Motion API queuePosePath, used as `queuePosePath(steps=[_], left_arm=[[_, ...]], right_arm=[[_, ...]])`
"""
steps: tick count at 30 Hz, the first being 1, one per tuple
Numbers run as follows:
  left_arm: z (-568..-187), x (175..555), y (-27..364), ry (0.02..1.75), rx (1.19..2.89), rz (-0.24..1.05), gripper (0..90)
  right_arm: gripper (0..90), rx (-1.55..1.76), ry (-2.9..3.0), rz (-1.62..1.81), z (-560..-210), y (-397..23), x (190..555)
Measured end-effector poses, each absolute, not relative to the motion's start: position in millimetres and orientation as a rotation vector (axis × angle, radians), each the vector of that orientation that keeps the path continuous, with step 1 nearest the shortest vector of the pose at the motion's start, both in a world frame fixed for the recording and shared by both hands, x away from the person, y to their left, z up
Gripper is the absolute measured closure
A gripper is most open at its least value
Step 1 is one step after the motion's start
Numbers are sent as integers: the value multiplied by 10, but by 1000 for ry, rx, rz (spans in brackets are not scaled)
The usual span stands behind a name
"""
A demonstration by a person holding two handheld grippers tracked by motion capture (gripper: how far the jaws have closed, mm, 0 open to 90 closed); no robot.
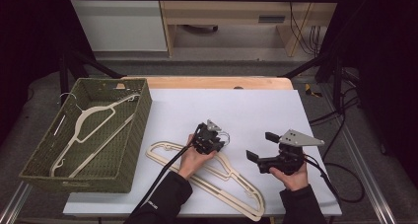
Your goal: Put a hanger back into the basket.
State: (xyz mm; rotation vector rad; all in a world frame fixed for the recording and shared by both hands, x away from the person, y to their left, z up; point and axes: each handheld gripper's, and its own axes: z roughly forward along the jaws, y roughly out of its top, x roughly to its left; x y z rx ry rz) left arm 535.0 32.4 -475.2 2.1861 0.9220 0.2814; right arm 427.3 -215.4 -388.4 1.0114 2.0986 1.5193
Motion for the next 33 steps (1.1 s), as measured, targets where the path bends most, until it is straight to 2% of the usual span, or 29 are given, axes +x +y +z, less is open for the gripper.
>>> queuePosePath(steps=[13, 22, 33], left_arm=[[-4740, 5327, 204, 1018, 2172, 266, 850], [-4704, 5280, 211, 1050, 2150, 304, 876], [-4503, 5087, 328, 981, 2057, 356, 882]], right_arm=[[55, 1017, 2094, 1527, -3879, -2150, 4270], [57, 1015, 2119, 1509, -3922, -2108, 4290], [81, 1019, 2152, 1498, -3985, -2040, 4316]])
